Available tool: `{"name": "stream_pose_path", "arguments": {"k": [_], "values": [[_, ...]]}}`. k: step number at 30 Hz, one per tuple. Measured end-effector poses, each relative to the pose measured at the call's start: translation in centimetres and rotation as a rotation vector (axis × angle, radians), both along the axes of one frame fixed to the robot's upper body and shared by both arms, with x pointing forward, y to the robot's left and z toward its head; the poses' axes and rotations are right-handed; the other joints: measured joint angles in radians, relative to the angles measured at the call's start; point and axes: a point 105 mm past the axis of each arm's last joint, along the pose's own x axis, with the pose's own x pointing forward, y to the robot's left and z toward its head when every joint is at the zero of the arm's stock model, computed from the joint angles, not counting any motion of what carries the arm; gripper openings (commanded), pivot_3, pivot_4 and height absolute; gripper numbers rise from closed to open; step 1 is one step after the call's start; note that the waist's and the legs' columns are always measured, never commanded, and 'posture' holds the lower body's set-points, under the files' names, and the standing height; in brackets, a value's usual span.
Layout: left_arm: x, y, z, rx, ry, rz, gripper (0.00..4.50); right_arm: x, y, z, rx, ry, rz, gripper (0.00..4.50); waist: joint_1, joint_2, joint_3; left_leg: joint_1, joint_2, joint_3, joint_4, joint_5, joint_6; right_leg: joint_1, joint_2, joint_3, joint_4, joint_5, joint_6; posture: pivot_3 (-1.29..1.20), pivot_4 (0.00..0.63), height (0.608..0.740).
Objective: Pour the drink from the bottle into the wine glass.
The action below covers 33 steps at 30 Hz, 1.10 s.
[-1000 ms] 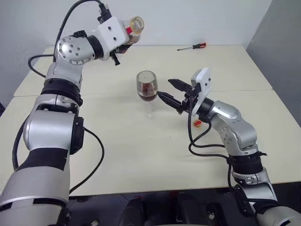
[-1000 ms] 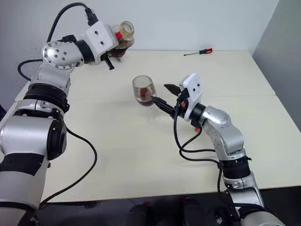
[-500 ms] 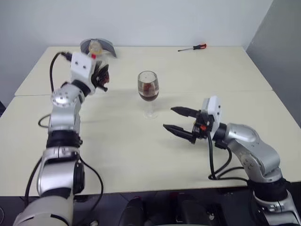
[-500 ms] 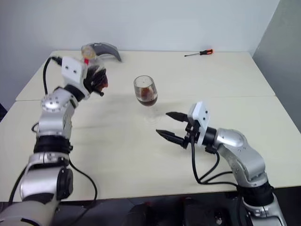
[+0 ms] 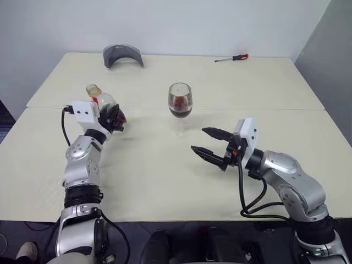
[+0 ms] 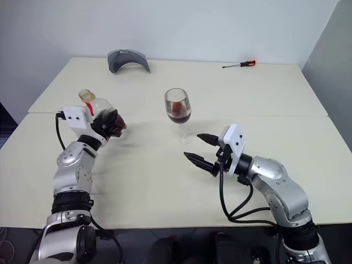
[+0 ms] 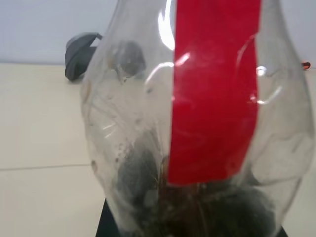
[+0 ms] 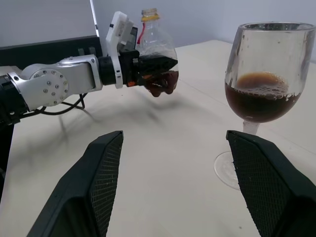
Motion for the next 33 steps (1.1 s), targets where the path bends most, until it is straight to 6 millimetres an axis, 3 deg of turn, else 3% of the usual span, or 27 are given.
{"name": "stream_pose_path", "arguments": {"k": [12,23,33], "values": [[-0.7,0.4,-1.4,0.050,0.024,0.005,0.85,0.4,0.1,0.5,-0.004,-0.020,-0.016,3.57,-0.001,0.000,0.000,0.002,0.000,-0.001,-0.001,0.000,0.000,0.002,0.000,0.000,-0.001,0.000,0.000,0.00,0.150,0.740],[-0.8,0.6,-1.1,0.068,0.017,0.010,4.43,1.7,-0.1,0.4,0.001,-0.002,-0.052,3.57,-0.001,0.000,0.000,0.007,0.000,-0.001,-0.002,0.000,0.001,0.007,0.000,0.000,-0.002,0.000,0.000,0.00,0.150,0.740],[-2.5,0.1,-1.7,0.088,0.038,-0.010,4.47,2.2,0.0,0.4,0.000,-0.007,-0.063,3.57,-0.001,0.000,0.000,0.007,0.001,-0.001,-0.002,0.000,0.000,0.008,0.001,0.000,-0.003,0.000,0.000,0.00,0.150,0.740]]}}
